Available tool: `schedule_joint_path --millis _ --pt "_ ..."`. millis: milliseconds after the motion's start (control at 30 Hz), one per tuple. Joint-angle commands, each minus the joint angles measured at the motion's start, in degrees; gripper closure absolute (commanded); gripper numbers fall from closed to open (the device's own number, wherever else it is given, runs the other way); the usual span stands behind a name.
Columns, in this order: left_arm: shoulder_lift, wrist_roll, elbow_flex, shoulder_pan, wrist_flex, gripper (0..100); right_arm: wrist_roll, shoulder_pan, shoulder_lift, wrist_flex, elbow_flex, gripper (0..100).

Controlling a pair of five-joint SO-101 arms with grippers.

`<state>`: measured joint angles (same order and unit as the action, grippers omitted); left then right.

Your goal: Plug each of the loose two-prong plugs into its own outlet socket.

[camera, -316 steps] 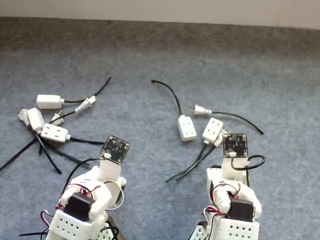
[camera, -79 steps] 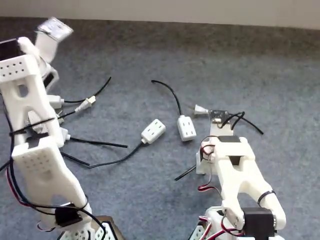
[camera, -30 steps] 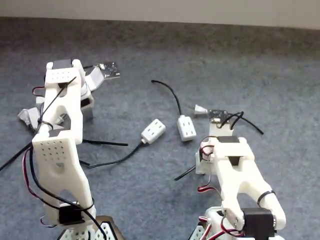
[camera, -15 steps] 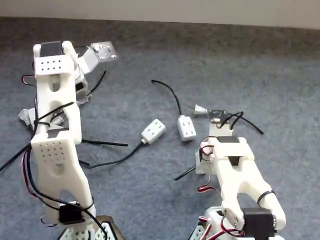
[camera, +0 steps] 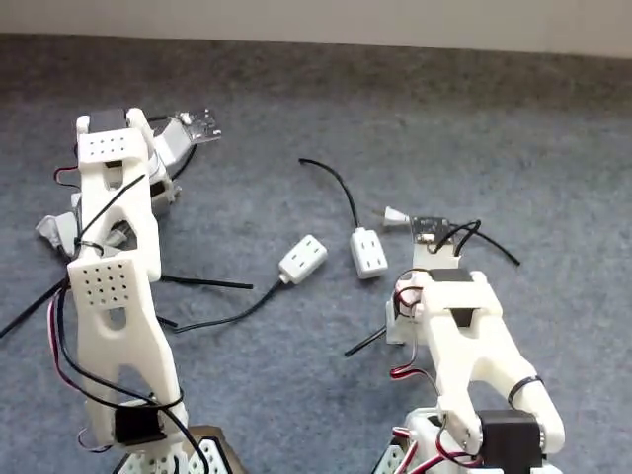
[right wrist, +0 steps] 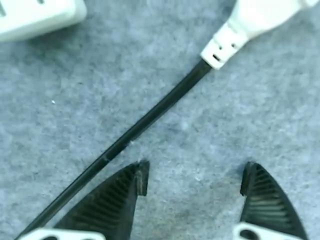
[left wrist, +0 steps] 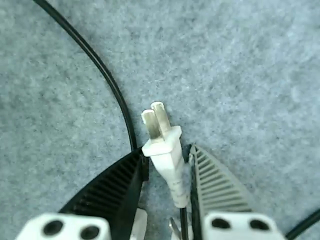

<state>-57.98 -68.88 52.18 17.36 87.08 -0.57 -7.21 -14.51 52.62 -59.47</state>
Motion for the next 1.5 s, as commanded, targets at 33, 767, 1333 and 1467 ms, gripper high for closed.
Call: schedule_joint_path --millis 33,767,1333,1467 --pt "0.48 -0.35 1.89 -0.31 3.87 90 0.18 -0.75 1.89 -2.59 -0.04 70.9" --pt "33.45 23.74 11.74 -12.09 14.15 99 0.18 -0.75 1.89 -2.59 -0.04 70.9" --pt "78.81 30.59 -43.74 -22.46 6.77 99 0.18 -0.75 1.89 -2.59 -0.04 70.9" --pt "89.8 36.04 -58.51 -22.73 -1.05 99 0.18 -0.75 1.89 -2.59 -0.04 70.9"
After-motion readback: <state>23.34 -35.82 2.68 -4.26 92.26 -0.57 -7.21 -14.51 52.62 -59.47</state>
